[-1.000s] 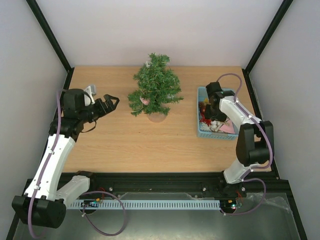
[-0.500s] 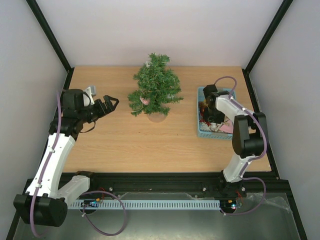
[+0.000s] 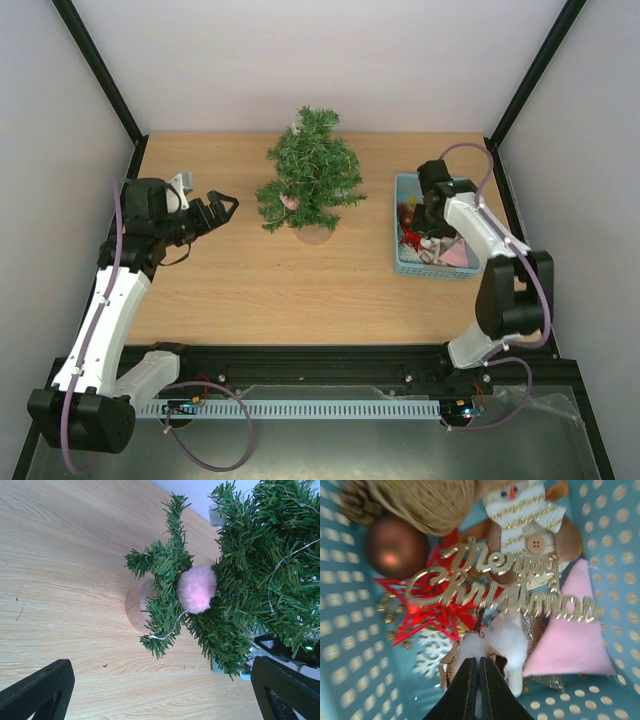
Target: Decorate the small christmas tree
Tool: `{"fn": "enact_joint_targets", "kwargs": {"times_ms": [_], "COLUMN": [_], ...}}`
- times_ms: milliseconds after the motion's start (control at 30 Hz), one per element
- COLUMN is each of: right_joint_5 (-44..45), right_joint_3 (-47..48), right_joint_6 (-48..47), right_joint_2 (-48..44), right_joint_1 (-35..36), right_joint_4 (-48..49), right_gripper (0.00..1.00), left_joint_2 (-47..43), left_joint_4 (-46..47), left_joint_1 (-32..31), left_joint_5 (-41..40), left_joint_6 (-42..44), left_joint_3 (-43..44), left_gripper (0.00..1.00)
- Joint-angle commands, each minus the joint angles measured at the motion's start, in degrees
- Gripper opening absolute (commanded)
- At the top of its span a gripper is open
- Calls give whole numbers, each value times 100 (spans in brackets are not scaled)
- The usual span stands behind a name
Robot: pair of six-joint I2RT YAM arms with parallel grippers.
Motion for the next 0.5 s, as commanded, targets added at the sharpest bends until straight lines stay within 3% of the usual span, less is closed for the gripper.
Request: {"fn": "enact_joint_targets", "kwargs": {"times_ms": [0, 367, 467], "right_joint_5": [-338, -1191, -961], "right_joint_3": [310, 1305, 1461], "right_joint_6": [125, 195, 163], "right_joint_2": [-977, -1855, -1878], "right_joint_1": [-14, -14, -14], "right_joint_4": [-540, -1089, -1273], "right_gripper": [1, 1, 2], "left_joint_2": [-41, -127, -154], "left_joint_4": [-70, -85, -89], "left_joint_1": [32, 32, 32], "left_joint_5": [106, 55, 51], "left_joint_6": [97, 55, 33], "left_joint_3": [69, 42, 46], "left_gripper": [99, 99, 99]}}
